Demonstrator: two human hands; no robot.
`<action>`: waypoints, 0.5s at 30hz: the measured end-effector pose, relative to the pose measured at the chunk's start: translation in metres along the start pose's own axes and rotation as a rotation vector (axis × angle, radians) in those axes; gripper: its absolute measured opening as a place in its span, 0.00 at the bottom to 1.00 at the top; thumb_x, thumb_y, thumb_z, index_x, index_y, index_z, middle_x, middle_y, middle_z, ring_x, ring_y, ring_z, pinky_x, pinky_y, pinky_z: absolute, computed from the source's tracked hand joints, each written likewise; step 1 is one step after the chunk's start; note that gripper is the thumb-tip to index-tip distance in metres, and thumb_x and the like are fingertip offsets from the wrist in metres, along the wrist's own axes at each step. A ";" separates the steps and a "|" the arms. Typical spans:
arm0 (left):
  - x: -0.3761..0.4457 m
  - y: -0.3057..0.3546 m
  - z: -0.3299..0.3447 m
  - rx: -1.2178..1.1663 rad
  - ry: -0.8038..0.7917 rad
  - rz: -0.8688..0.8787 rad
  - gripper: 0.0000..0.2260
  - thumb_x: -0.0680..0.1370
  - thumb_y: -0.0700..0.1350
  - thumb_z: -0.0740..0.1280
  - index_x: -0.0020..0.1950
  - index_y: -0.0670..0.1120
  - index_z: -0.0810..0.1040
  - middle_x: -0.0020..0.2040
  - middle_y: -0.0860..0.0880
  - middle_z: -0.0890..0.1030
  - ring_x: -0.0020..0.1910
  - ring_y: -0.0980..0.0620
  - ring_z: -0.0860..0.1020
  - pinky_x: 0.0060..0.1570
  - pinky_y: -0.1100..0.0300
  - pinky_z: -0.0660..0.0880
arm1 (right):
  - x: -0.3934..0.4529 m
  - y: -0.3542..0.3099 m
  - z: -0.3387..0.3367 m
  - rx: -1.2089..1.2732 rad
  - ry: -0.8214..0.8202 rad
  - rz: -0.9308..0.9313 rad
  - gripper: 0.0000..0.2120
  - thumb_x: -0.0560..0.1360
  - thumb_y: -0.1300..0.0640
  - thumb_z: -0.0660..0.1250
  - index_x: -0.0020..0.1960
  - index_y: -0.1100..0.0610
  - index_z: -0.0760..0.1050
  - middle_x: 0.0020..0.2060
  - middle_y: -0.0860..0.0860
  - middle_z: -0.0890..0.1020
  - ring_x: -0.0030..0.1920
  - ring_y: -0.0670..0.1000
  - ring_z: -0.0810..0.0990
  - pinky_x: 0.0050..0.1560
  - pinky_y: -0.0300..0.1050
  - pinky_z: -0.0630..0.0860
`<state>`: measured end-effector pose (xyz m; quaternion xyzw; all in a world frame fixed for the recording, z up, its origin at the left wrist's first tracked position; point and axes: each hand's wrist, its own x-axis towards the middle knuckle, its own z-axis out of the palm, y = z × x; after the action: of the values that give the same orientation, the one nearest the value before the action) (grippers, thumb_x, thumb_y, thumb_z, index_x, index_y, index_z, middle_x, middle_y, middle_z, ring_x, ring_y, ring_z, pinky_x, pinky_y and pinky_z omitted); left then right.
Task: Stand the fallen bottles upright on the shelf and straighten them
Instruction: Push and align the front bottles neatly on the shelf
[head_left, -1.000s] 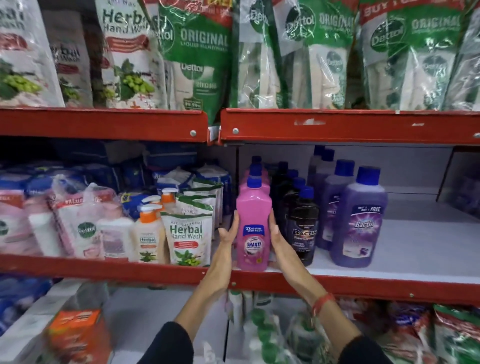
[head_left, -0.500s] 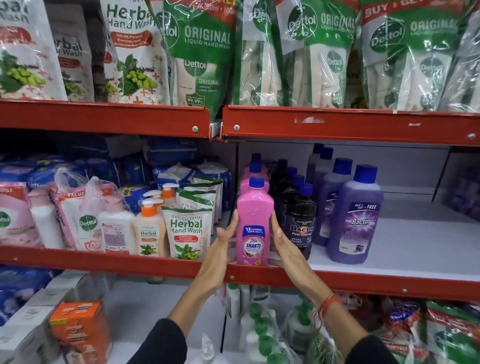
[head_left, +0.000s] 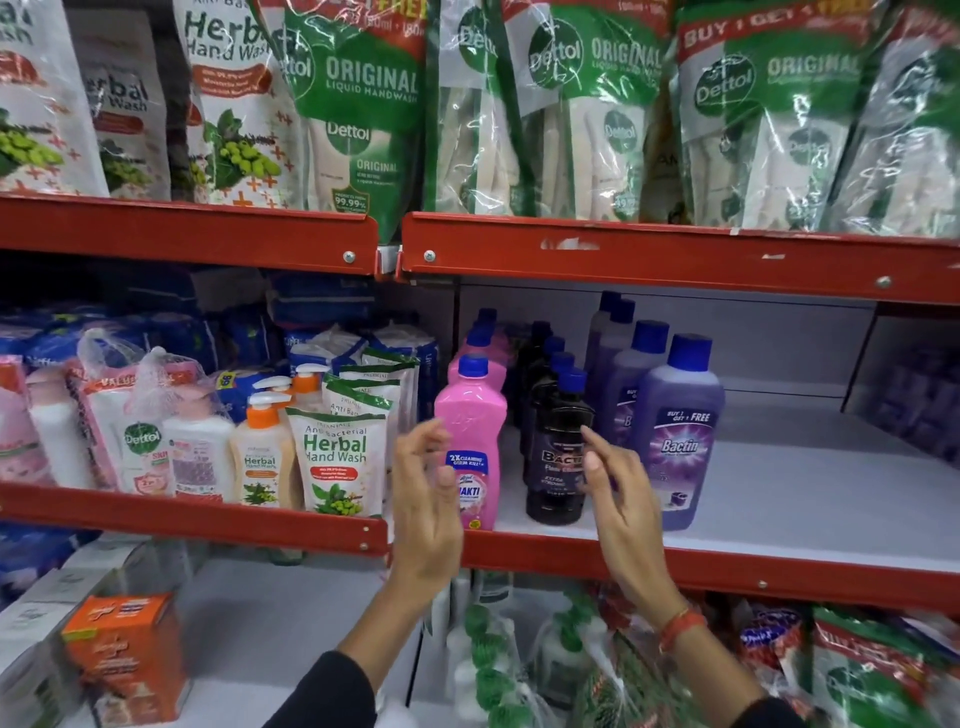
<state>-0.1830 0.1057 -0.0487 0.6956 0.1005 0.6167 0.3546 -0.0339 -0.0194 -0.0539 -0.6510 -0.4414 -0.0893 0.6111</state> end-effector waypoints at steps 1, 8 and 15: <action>-0.003 0.007 0.015 -0.005 -0.054 0.007 0.18 0.78 0.64 0.48 0.64 0.61 0.64 0.55 0.49 0.75 0.57 0.53 0.76 0.57 0.65 0.73 | 0.003 0.002 -0.006 -0.005 0.016 -0.006 0.17 0.77 0.33 0.53 0.65 0.26 0.66 0.59 0.38 0.74 0.60 0.35 0.75 0.56 0.26 0.72; -0.017 0.016 0.085 -0.088 -0.453 -0.468 0.41 0.63 0.79 0.41 0.74 0.66 0.38 0.78 0.61 0.42 0.75 0.63 0.45 0.76 0.53 0.48 | 0.020 0.020 -0.015 0.262 -0.311 0.234 0.31 0.68 0.22 0.49 0.70 0.21 0.47 0.77 0.32 0.50 0.79 0.43 0.50 0.78 0.61 0.54; -0.006 0.008 0.077 -0.184 -0.510 -0.551 0.36 0.62 0.80 0.42 0.69 0.73 0.44 0.80 0.55 0.48 0.78 0.54 0.50 0.77 0.42 0.50 | 0.019 0.022 -0.024 0.241 -0.451 0.251 0.26 0.69 0.22 0.47 0.67 0.17 0.49 0.77 0.36 0.56 0.78 0.47 0.57 0.75 0.56 0.63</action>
<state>-0.1152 0.0681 -0.0472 0.7389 0.1367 0.3119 0.5815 0.0023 -0.0284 -0.0514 -0.6268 -0.4895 0.1873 0.5766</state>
